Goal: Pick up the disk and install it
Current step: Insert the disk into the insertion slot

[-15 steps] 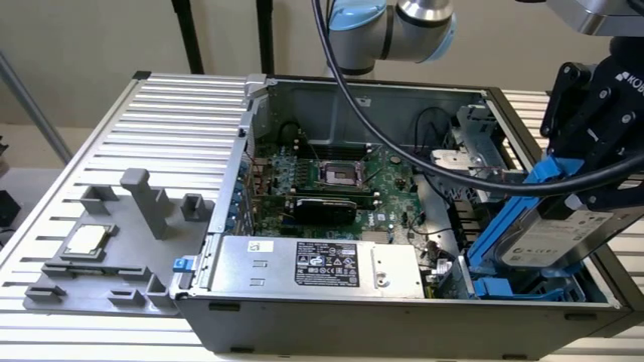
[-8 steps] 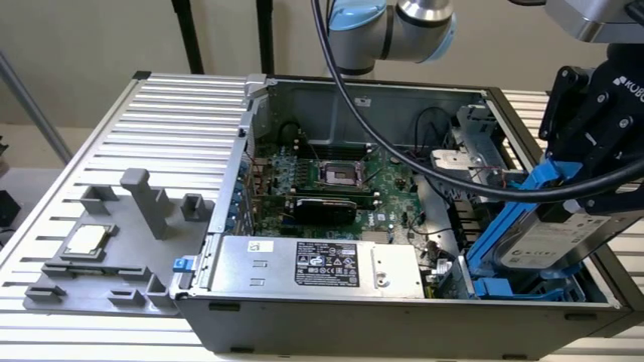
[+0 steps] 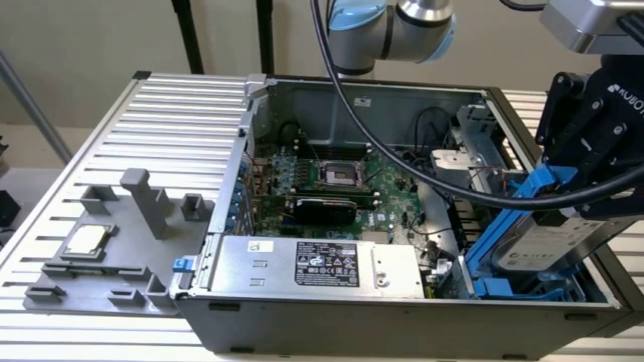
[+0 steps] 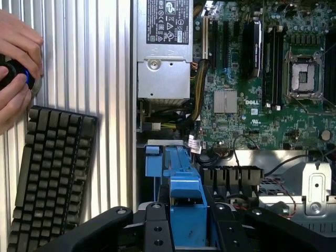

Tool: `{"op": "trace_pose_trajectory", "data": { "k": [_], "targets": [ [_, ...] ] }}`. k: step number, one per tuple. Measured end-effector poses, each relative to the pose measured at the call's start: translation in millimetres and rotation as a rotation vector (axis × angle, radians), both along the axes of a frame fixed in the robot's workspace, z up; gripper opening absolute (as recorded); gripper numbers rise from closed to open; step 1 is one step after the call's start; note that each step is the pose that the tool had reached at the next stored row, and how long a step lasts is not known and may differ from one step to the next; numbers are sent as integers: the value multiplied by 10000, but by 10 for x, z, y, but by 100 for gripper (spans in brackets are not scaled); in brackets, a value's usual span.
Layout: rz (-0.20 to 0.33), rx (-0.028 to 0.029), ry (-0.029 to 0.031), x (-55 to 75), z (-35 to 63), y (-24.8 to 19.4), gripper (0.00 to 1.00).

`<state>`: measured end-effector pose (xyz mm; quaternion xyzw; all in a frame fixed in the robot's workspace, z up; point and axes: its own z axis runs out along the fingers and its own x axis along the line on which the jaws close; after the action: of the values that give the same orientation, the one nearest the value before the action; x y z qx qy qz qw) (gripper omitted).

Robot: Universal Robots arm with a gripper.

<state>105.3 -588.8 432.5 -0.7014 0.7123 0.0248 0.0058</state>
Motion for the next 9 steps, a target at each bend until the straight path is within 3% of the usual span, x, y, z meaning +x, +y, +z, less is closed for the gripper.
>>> {"op": "trace_pose_trajectory", "data": {
  "k": [9],
  "targets": [
    [93, 31, 0, 0, -124, 0, 32]
  ]
}}
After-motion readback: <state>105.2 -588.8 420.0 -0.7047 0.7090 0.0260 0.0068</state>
